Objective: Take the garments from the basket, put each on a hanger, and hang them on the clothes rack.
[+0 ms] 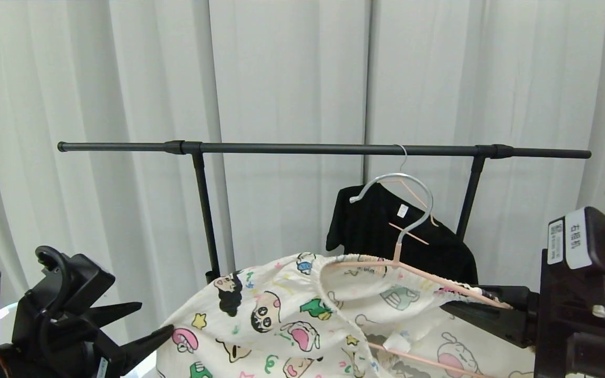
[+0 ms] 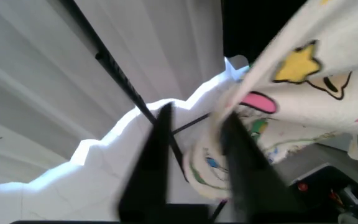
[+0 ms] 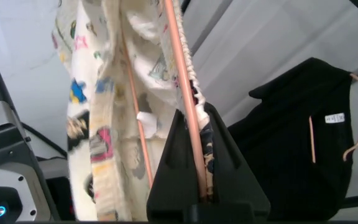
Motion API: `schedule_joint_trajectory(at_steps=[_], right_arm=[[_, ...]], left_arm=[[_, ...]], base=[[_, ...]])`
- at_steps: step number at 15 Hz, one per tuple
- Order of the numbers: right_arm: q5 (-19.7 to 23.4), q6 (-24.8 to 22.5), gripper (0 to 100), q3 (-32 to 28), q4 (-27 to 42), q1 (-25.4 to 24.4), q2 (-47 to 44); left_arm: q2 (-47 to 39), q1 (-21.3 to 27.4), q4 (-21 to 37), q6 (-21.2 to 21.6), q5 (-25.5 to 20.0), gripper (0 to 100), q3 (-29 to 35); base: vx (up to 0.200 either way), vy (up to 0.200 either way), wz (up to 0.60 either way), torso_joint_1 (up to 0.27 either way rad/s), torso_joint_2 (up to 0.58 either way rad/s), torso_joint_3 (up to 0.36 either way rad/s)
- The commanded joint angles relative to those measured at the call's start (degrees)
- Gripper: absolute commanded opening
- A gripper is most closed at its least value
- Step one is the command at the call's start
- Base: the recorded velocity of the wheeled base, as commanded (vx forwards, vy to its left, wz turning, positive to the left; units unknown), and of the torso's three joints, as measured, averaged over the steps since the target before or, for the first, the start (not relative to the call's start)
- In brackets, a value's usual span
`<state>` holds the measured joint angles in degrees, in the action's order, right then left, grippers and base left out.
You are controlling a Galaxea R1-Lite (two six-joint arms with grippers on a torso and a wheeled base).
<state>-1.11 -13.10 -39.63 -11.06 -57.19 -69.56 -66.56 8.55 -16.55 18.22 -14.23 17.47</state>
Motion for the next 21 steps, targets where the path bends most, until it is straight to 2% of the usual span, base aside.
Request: schedule_joint_trajectory(at_steps=[1, 6, 9, 11, 13, 15, 18, 21], right_arm=[[-0.03, 0.54, 0, 1.22, -0.02, -0.03, 0.04], [-0.03, 2.91, 0, 5.62, -2.48, 3.13, 0.48], [-1.26, 7.74, 0, 6.06, -1.86, 7.88, -0.05], [-3.81, 11.08, 0, 5.35, -1.42, 9.99, -2.69], [-8.56, 14.16, 0, 2.63, -1.51, 12.36, -8.84], [-13.66, 16.01, 0, -0.18, -1.51, 14.56, -13.59], [-13.74, 18.99, 0, -5.81, -1.78, 14.38, -17.45], [-13.74, 18.91, 0, -11.61, -1.69, 14.47, -20.44]], left_arm=[[2.14, 1.21, -0.06, -0.21, -0.19, 100, -0.15], [4.33, 1.65, -0.41, -1.17, -0.19, 100, 1.08], [3.28, 1.56, -0.41, -6.62, 0.16, 100, 7.40], [2.75, 1.30, -0.67, -5.92, 2.27, 100, 8.72], [0.91, 1.30, -2.52, -2.93, 4.91, 100, 8.28], [-0.68, 1.30, -4.98, -1.88, 6.14, 100, 8.37], [-1.64, 1.30, -6.21, 1.46, 8.25, 100, 7.84], [-1.47, 1.30, -6.30, 1.37, 8.43, 100, 8.11]], base=[[0.000, 0.000, 0.00, 0.000, 0.00, 0.000], [0.000, 0.000, 0.00, 0.000, 0.00, 0.000], [0.000, 0.000, 0.00, 0.000, 0.00, 0.000], [0.000, 0.000, 0.00, 0.000, 0.00, 0.000], [0.000, 0.000, 0.00, 0.000, 0.00, 0.000], [0.000, 0.000, 0.00, 0.000, 0.00, 0.000], [0.000, 0.000, 0.00, 0.000, 0.00, 0.000], [0.000, 0.000, 0.00, 0.000, 0.00, 0.000]])
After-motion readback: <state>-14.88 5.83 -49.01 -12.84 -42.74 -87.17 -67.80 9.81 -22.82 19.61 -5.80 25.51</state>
